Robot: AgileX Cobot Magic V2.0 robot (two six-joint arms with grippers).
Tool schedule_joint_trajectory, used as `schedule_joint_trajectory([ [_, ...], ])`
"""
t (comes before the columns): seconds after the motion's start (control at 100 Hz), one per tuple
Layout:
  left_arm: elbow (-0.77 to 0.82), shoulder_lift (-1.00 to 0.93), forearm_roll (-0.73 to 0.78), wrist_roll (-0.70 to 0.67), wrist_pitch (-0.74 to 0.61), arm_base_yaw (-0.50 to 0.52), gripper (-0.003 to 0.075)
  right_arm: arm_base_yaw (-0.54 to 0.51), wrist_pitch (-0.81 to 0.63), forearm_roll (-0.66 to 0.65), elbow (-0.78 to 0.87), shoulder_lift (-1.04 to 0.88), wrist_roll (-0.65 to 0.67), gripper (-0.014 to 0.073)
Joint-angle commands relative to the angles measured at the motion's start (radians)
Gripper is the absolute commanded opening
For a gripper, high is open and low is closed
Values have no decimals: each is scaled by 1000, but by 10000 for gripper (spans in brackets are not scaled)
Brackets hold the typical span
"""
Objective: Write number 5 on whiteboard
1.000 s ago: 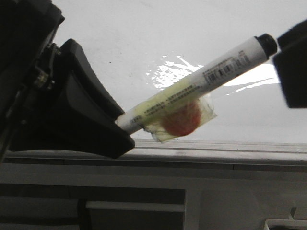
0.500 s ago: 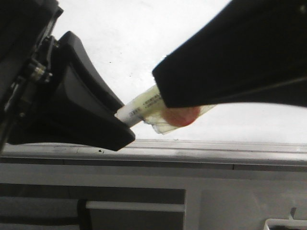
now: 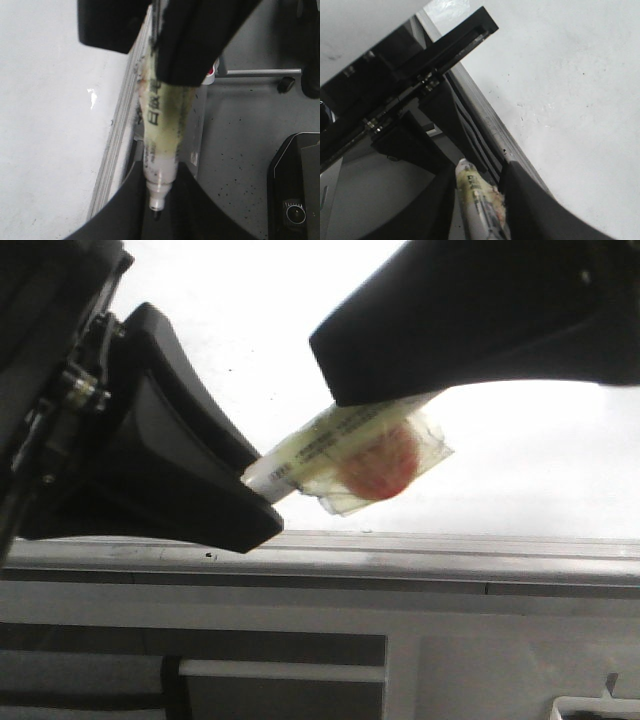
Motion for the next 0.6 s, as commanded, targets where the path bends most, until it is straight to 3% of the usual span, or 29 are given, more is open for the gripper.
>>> schedule_joint_trajectory([
  [0.0,-32,-24,-18,-10,-90,-7,-20,1,-45,-14,-34,-6,-7,192],
  [0.07,-32,-24,-18,-10,-90,-7,-20,1,-38,-14,-34,-6,-7,211],
  [0.27,-32,-24,-29,-10,-90,-7,-20,1,-12,-14,-34,-6,-7,416],
  [0.59,-32,-24,-53,-10,-90,-7,-20,1,4,-14,-34,-4,-7,419],
])
